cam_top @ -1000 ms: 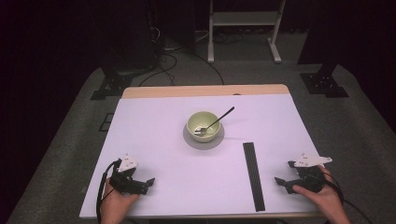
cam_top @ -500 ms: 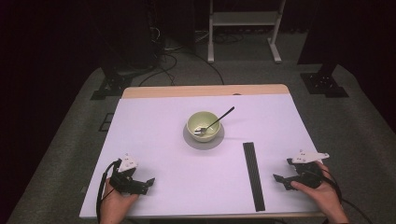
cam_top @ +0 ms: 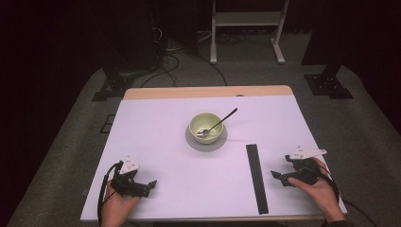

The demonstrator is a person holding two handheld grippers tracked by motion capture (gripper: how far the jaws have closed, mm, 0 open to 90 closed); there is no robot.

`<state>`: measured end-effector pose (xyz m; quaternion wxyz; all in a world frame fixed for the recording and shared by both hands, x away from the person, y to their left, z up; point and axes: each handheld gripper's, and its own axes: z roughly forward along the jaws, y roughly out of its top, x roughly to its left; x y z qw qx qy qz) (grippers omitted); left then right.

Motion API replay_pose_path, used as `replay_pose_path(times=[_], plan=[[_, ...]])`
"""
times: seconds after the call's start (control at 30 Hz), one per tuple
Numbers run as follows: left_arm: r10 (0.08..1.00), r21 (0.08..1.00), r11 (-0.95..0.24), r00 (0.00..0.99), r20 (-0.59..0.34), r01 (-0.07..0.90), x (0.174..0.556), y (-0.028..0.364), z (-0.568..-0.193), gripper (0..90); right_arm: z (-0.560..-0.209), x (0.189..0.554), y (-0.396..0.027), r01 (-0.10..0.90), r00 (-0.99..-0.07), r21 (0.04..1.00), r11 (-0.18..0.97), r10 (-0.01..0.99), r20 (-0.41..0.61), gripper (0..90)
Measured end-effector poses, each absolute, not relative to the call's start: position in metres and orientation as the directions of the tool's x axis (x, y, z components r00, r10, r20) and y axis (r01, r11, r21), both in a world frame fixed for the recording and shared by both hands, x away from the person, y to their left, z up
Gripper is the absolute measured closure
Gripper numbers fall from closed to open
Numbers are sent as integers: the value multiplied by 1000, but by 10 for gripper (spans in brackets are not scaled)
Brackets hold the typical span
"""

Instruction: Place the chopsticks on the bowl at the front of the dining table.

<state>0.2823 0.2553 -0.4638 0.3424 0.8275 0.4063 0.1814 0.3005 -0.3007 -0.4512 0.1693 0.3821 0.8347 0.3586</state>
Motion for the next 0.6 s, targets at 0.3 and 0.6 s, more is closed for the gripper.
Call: replay_pose_path(times=[0.3,0.6], plan=[[797,714,-434,603,21,549,282,255,-464,0,-448,308,-299,523,-642,733,435,767,3,130],[797,714,-435,604,21,549,282,255,-464,0,-448,317,-294,524,-639,737,427,769,9,131]])
